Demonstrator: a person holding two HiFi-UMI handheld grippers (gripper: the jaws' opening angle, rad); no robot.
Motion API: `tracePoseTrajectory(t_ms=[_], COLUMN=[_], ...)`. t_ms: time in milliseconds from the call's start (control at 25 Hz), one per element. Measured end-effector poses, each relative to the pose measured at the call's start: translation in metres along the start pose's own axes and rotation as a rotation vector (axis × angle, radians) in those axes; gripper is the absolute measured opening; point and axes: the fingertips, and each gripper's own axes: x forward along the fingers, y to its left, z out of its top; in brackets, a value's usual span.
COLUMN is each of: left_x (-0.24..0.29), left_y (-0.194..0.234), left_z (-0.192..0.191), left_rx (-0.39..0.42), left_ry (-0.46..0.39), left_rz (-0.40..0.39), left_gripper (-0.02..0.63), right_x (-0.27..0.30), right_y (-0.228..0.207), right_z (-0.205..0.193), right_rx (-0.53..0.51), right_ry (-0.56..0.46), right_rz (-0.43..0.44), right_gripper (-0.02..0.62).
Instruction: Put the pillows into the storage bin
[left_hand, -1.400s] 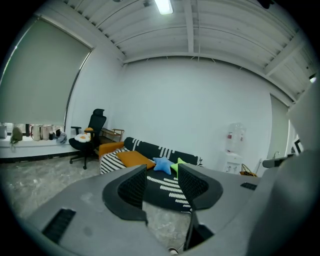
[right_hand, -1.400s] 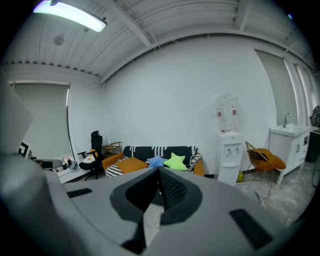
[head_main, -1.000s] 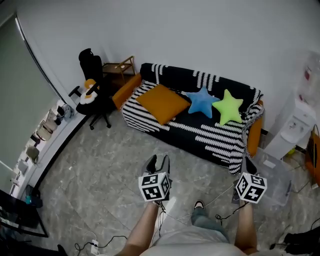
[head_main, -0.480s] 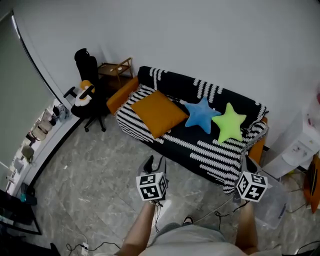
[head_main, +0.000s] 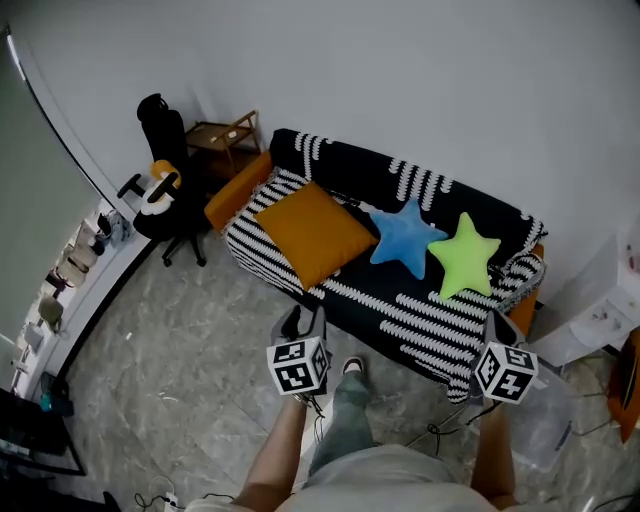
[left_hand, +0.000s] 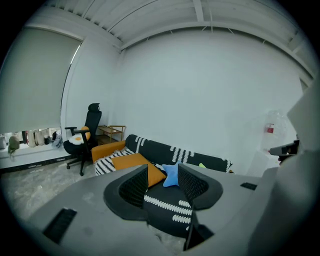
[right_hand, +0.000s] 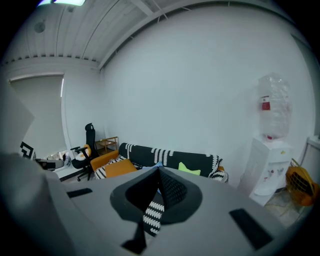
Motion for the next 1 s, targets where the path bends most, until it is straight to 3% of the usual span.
tracePoseTrajectory(t_ms=[200, 640, 1000], left_x=[0.081, 0.266, 0.354], left_y=[0.020, 0.099, 0.140], left_z=[0.024, 0.102, 0.125], left_rx=[-0.011, -0.019, -0.041], left_ry=[0.008, 0.063, 0.100], left_rz=[-0.012, -0.014, 0.030], left_gripper=[0.186, 0.186, 0.186], right_x=[0.070, 0.249, 0.344], right_y=[0.005, 0.067, 0.086], right_z=[0.027, 0.119, 0.129], right_rx=[0.026, 0.010, -0.009], right_ry=[-0.010, -0.003, 0.085], right_rz=[-0.033, -0.026, -0.008], right_gripper=[0.002, 0.002, 0.002])
